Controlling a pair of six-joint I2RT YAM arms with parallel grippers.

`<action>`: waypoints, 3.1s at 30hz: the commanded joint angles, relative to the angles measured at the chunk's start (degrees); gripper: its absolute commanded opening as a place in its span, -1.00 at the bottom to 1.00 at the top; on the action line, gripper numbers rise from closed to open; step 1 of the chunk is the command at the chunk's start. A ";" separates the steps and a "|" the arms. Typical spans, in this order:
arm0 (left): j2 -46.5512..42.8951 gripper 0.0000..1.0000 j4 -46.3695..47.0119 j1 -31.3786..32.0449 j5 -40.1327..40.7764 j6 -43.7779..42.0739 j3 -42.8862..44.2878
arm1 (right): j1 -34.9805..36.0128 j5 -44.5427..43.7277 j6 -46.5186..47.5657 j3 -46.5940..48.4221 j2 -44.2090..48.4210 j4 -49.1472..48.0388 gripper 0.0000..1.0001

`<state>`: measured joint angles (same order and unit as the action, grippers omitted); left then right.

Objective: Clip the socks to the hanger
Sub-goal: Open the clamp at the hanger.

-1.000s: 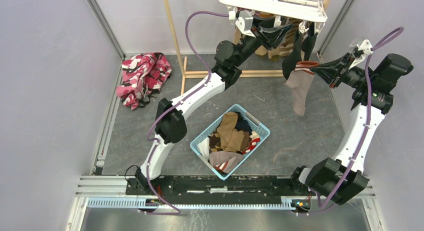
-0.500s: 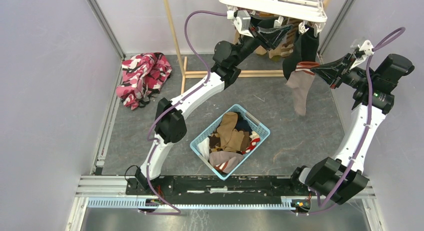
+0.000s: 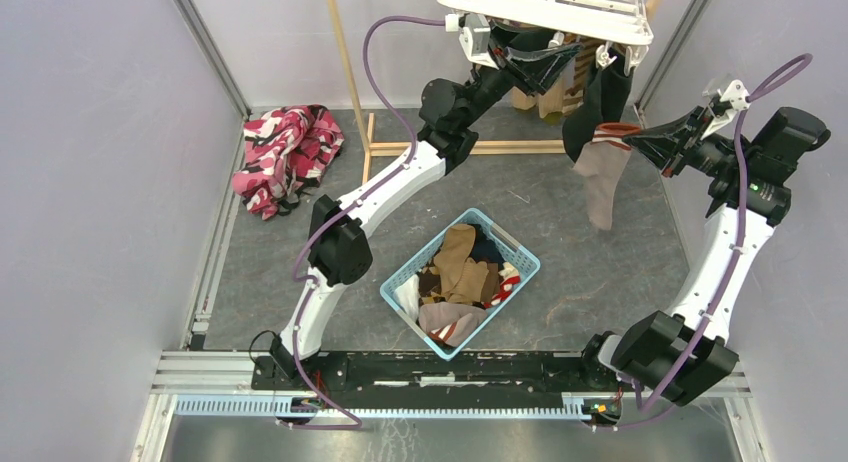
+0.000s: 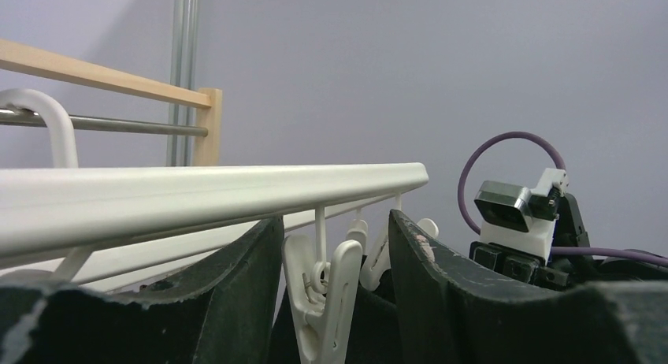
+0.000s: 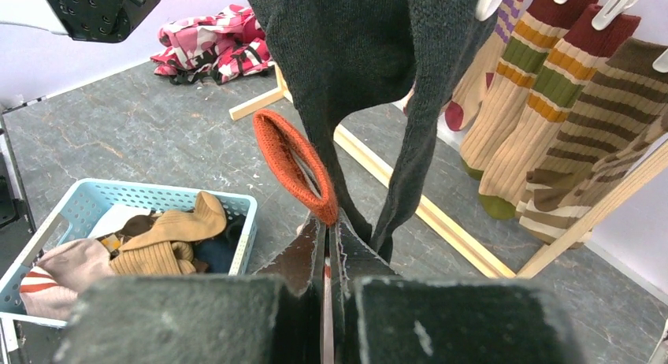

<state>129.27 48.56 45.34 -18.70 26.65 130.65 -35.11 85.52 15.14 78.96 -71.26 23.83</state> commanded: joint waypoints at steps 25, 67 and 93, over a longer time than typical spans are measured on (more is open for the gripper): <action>-2.95 0.11 4.68 -2.09 -4.78 8.67 1.26 | -1.14 2.38 2.80 3.57 -0.63 2.62 -1.00; -5.53 -0.20 7.04 -2.97 -6.16 10.87 -3.14 | -1.80 2.81 4.55 4.71 -1.16 5.04 -1.00; -3.15 -0.95 0.60 -2.80 -3.89 12.65 0.74 | -1.89 2.82 4.64 4.71 -1.16 5.08 -1.00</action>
<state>127.13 50.87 42.72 -24.05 37.10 129.45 -36.56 87.07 19.35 81.32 -72.34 28.84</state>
